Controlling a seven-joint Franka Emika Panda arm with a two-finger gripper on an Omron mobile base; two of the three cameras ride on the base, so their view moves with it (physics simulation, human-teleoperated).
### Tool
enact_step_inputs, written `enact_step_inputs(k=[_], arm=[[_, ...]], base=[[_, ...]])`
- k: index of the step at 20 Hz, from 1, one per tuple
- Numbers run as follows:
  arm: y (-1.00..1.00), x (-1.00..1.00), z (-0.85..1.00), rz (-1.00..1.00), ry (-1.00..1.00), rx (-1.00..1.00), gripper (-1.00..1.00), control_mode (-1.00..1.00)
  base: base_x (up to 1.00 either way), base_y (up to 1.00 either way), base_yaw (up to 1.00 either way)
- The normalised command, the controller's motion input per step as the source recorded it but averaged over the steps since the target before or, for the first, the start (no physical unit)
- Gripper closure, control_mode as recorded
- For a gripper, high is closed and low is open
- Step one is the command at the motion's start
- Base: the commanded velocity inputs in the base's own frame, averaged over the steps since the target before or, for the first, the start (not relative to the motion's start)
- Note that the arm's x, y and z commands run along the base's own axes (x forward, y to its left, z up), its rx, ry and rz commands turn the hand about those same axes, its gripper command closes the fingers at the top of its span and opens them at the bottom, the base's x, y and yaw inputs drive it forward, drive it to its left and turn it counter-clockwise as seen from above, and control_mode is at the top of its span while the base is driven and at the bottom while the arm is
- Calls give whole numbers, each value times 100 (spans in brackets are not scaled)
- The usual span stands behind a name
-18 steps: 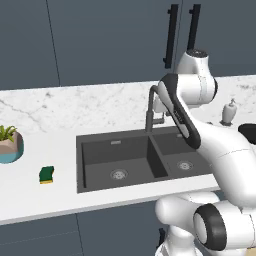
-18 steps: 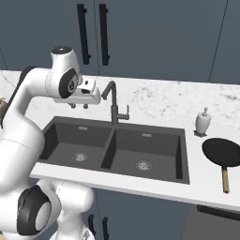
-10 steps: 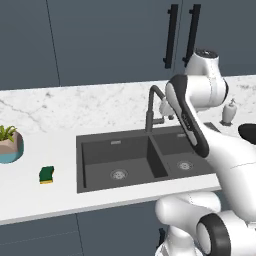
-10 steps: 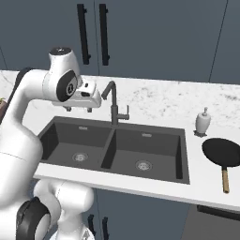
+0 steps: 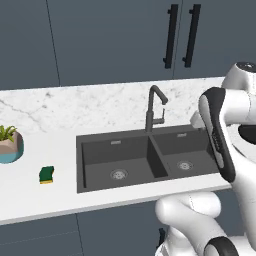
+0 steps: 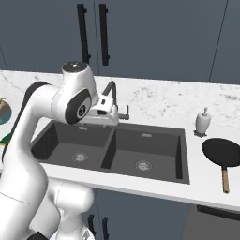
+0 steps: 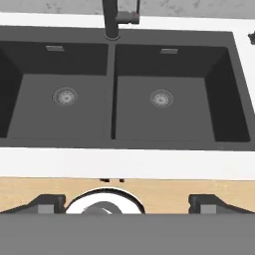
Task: Pick the pan and sponge and place them into the sink. Then turn on the water.
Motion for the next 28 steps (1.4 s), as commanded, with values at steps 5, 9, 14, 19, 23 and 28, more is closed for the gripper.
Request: enact_step_inputs(k=[5, 9, 14, 19, 23, 28], arm=[[-96, -38, -12, -16, 0, -5, -100, -100], [-98, -26, -10, -16, 4, -5, -100, -100], [-96, -16, -12, -14, 7, -6, -100, -100], [-90, -3, -17, -13, 9, -8, -100, -100], [-84, 0, -21, -11, 9, -5, -100, -100], [-81, 0, -23, -8, 8, 0, -100, -100]], base=[[0, 0, 0], [0, 0, 0], [0, 0, 0], [0, 0, 0], [0, 0, 0], [0, 0, 0]])
